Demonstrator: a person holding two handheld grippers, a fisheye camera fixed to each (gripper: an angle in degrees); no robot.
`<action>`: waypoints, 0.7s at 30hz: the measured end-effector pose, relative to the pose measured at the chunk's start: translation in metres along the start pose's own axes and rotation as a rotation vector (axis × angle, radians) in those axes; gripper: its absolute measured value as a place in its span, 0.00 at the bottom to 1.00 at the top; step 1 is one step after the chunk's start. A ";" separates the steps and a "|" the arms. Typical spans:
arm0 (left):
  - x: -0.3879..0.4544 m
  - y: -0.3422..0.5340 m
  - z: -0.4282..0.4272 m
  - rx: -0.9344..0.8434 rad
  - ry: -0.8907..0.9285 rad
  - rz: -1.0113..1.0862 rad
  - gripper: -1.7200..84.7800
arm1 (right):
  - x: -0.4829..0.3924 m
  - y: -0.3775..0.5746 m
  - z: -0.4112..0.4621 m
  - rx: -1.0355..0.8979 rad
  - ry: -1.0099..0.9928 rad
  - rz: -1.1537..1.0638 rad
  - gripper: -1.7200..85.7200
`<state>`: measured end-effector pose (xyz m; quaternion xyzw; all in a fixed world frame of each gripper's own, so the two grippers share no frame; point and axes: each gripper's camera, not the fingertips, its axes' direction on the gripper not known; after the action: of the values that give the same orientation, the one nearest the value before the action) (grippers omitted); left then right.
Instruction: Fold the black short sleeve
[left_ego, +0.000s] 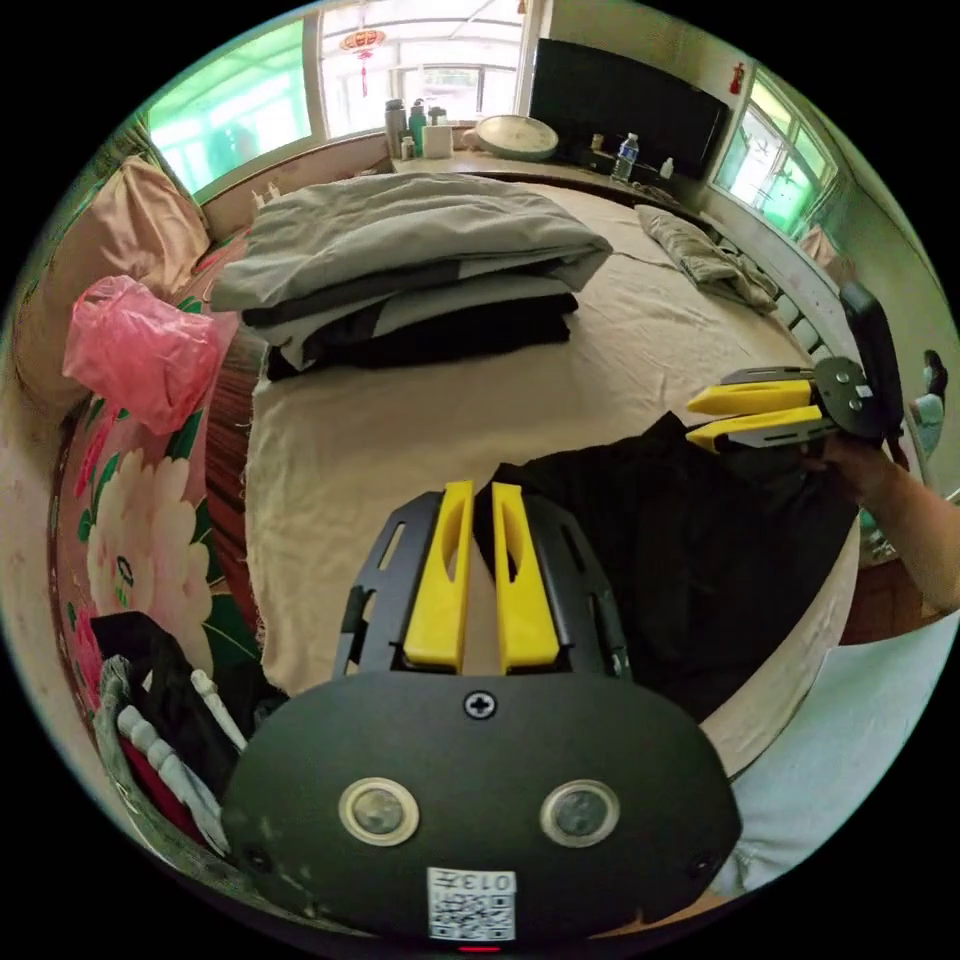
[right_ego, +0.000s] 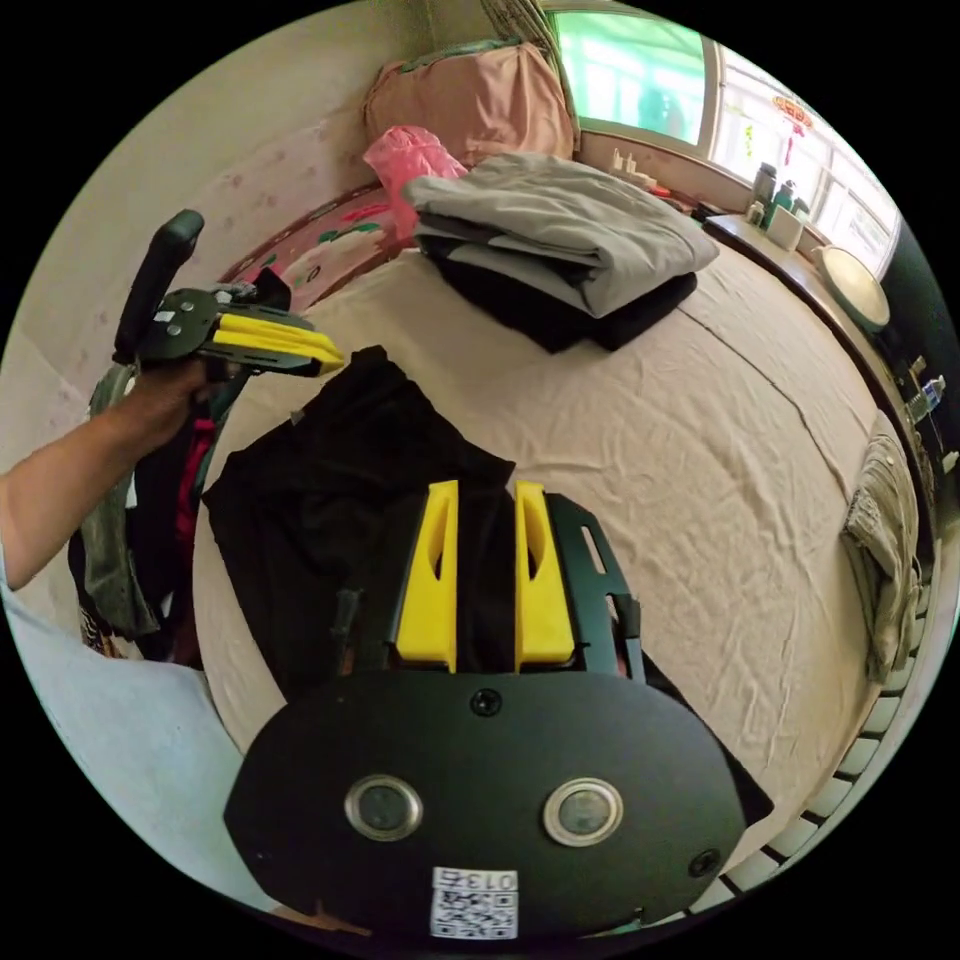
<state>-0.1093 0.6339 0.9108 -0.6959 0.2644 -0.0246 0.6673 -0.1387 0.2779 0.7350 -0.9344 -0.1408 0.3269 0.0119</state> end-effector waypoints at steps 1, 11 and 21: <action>-0.011 -0.003 0.000 0.008 0.017 -0.012 0.07 | -0.001 -0.002 0.004 -0.009 0.006 0.002 0.12; -0.036 -0.021 0.006 -0.075 0.143 0.227 0.06 | -0.015 -0.010 0.052 -0.039 0.020 0.049 0.09; -0.115 0.001 -0.017 -0.009 0.233 -0.028 0.02 | -0.022 0.002 0.056 0.050 0.074 0.124 0.03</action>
<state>-0.2150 0.6647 0.9487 -0.6948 0.3305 -0.1136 0.6286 -0.1892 0.2663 0.7041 -0.9522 -0.0739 0.2958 0.0202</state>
